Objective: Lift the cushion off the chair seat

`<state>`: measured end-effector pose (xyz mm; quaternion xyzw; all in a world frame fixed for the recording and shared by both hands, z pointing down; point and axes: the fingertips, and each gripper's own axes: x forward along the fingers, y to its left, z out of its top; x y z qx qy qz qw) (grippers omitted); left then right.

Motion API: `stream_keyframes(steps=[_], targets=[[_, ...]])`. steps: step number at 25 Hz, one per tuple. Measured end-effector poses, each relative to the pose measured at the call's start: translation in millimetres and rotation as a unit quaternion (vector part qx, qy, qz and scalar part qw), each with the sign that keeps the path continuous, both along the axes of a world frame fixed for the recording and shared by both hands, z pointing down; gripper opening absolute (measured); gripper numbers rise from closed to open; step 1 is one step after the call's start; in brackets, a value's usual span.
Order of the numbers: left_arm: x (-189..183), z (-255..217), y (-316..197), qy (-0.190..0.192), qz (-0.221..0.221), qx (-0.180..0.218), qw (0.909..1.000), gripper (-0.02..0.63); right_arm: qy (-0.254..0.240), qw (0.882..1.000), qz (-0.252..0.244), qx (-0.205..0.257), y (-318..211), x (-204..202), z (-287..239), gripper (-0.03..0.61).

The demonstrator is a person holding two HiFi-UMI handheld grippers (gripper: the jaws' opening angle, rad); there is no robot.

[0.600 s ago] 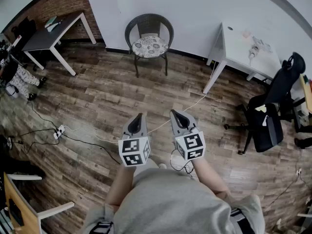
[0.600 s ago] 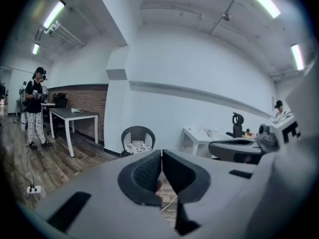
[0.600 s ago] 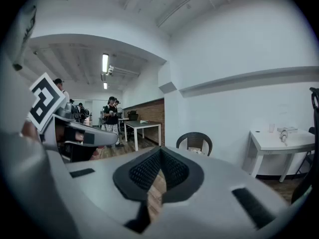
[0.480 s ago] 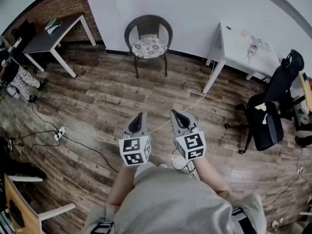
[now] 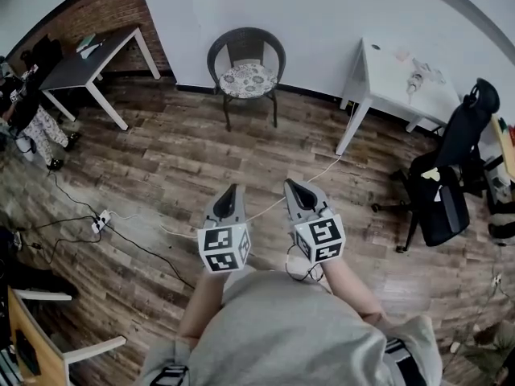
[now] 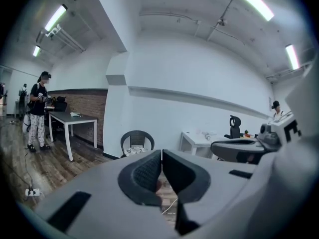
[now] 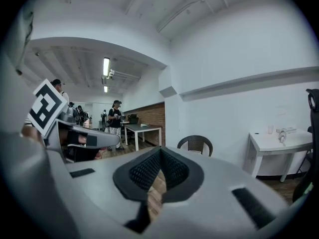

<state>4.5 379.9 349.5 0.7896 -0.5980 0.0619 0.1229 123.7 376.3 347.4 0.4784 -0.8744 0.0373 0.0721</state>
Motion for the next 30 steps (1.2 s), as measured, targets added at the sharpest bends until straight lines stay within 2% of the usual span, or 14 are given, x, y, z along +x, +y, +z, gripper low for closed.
stream_keyframes(steps=[8, 17, 23, 30], targets=[[-7, -1, 17, 0.004, -0.01, 0.004, 0.9999, 0.01, -0.007, 1.0, -0.005, 0.008, 13, -5, -4, -0.002], [-20, 12, 23, 0.005, -0.021, -0.013, 0.9997, 0.009, -0.025, 0.999, -0.021, -0.012, 23, -21, 7, 0.0], [-18, 18, 0, 0.007, -0.016, -0.016, 0.9997, 0.009, -0.028, 0.999, -0.02, -0.01, 3, -19, 10, 0.0], [-21, 24, -58, 0.011, -0.013, -0.017, 0.9997, 0.009, -0.019, 0.999, -0.021, -0.015, -54, -22, 18, 0.0]])
